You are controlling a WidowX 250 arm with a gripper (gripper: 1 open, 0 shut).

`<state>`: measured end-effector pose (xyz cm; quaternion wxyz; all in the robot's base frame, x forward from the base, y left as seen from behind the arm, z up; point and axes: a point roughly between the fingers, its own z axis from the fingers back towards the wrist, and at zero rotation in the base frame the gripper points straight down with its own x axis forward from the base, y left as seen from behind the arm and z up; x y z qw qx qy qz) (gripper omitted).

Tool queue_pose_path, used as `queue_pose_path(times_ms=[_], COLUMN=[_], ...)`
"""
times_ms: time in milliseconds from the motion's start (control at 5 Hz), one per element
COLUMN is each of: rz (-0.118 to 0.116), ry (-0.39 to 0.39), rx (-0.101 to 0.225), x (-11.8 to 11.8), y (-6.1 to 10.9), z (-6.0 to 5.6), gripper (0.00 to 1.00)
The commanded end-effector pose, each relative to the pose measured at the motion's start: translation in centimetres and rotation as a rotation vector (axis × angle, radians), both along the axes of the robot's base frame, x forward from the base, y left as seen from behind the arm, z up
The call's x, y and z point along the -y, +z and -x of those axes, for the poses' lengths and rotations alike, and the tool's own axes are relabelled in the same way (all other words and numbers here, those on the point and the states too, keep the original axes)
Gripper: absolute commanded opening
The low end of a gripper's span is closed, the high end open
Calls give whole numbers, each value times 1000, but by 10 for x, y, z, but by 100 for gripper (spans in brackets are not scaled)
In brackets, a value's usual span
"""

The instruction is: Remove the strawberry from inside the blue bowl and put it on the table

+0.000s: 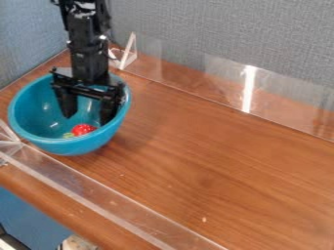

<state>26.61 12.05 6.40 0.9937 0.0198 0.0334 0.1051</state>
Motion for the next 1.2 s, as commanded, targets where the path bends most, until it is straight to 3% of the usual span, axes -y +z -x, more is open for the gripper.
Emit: queue_pose_path(times_ms=[0, 200, 600, 800, 1000], rz=[-25, -26, -20, -22, -33], ry=[-52, -98, -100, -105, -72], rx=[73, 78, 91, 102, 123], x=[2, 2, 7, 0, 3], y=[11, 0, -9, 12, 31], z=[1, 3, 16, 21, 20], gripper=[100, 100, 100, 0, 0])
